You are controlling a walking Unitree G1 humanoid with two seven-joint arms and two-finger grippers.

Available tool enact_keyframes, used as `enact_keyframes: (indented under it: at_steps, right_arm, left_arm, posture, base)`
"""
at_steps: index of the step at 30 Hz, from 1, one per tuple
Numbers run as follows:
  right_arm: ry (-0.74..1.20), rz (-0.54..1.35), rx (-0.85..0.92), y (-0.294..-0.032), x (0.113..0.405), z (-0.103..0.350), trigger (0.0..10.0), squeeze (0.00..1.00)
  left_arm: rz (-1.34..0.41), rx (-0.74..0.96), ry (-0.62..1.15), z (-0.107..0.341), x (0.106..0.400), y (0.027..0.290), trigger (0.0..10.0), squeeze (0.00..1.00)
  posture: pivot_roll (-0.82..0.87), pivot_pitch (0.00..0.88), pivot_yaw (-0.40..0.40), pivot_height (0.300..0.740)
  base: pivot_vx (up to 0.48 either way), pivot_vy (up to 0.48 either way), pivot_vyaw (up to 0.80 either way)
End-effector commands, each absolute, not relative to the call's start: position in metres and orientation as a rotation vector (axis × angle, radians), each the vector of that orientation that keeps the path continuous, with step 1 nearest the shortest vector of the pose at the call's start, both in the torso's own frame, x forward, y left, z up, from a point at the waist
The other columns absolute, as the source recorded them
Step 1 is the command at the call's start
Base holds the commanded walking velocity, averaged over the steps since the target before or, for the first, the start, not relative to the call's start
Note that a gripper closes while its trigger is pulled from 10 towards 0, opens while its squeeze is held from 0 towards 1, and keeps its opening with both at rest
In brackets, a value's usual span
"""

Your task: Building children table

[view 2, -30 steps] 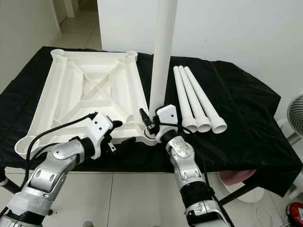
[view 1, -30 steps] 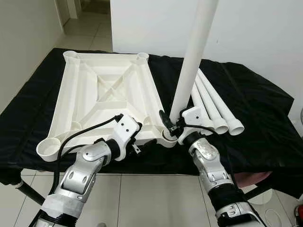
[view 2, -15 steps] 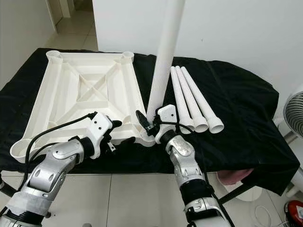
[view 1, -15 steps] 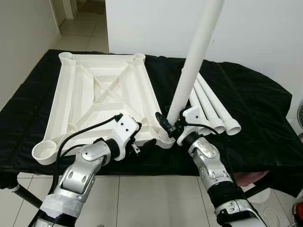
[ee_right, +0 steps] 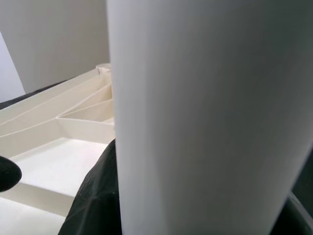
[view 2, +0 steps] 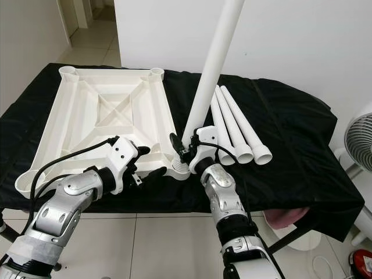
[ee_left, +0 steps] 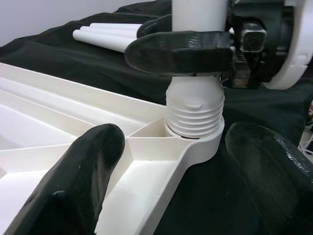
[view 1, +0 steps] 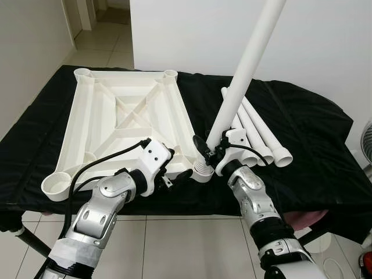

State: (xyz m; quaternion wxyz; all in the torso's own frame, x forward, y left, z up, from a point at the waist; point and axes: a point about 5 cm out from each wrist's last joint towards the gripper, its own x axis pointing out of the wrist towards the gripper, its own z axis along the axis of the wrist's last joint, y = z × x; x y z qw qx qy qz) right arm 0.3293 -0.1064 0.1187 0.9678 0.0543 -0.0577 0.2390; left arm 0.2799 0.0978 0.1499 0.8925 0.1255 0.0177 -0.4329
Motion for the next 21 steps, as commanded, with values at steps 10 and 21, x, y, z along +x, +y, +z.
enact_keyframes:
  at_steps: [10, 21]
  right_arm:
    - [-0.109, 0.434, 0.060, -0.118, 0.306, 0.087, 10.0, 0.00]
    - [-0.053, 0.549, -0.087, -0.106, 0.313, 0.088, 10.0, 0.00]
  left_arm:
    - [-0.860, 0.258, 0.028, 0.154, 0.282, 0.100, 10.0, 0.00]
    - [-0.857, 0.263, 0.021, 0.157, 0.284, 0.101, 10.0, 0.00]
  posture:
    - [0.00, 0.000, -0.057, 0.740]
    - [0.00, 0.000, -0.055, 0.740]
  base:
    - [0.000, 0.000, 0.00]
    - [0.000, 0.000, 0.00]
